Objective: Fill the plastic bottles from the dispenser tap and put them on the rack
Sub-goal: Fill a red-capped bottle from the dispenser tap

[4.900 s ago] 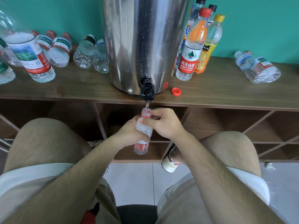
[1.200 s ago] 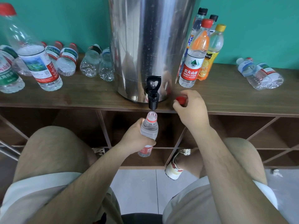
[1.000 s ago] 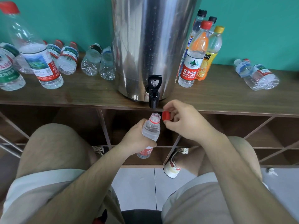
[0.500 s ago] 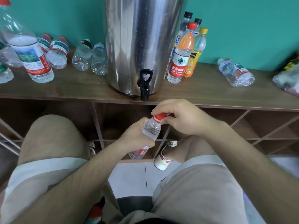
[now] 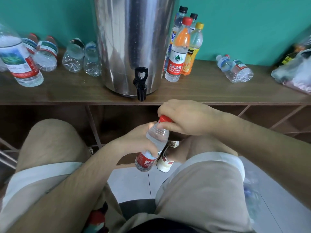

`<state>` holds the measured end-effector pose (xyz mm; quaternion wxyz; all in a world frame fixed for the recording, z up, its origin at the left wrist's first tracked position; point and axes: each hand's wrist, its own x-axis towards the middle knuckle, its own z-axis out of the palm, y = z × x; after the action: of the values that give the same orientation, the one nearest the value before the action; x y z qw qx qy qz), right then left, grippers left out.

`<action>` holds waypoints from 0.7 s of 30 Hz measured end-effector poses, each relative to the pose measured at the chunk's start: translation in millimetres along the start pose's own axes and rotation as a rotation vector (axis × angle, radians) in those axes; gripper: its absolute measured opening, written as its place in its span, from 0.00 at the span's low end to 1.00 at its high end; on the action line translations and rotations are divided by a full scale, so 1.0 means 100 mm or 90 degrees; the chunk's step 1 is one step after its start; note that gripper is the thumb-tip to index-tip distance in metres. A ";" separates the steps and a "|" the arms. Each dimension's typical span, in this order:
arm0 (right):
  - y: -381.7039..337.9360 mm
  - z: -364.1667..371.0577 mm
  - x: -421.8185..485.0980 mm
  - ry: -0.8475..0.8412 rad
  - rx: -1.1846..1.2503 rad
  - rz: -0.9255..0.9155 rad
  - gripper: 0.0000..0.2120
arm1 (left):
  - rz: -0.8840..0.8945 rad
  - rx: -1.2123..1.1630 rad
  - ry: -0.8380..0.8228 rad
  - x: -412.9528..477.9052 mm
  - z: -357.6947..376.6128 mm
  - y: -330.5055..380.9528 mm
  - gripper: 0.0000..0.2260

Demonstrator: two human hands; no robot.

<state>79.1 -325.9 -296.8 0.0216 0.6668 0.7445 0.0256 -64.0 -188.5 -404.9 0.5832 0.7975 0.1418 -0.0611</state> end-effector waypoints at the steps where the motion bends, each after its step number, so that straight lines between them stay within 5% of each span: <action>1: 0.01 0.00 0.00 0.063 -0.071 -0.064 0.23 | 0.005 0.004 -0.018 0.00 0.01 0.02 0.32; 5: 0.12 -0.01 0.05 0.199 -0.151 -0.227 0.22 | 0.034 -0.006 -0.080 0.01 0.09 0.06 0.28; 12: 0.06 0.09 0.34 -0.012 -0.064 0.404 0.26 | 0.070 -0.009 0.200 0.15 0.23 0.03 0.23; 18: 0.18 -0.02 0.19 0.084 -0.183 0.062 0.29 | 0.136 0.009 0.181 0.16 0.19 0.06 0.27; 21: 0.13 0.01 0.20 0.105 -0.104 0.192 0.26 | 0.129 0.015 0.243 0.14 0.31 0.07 0.27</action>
<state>90.1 -305.0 -296.8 0.0103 0.7623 0.6311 0.1431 -46.5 -217.8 -412.0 0.5393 0.8117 0.1683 0.1484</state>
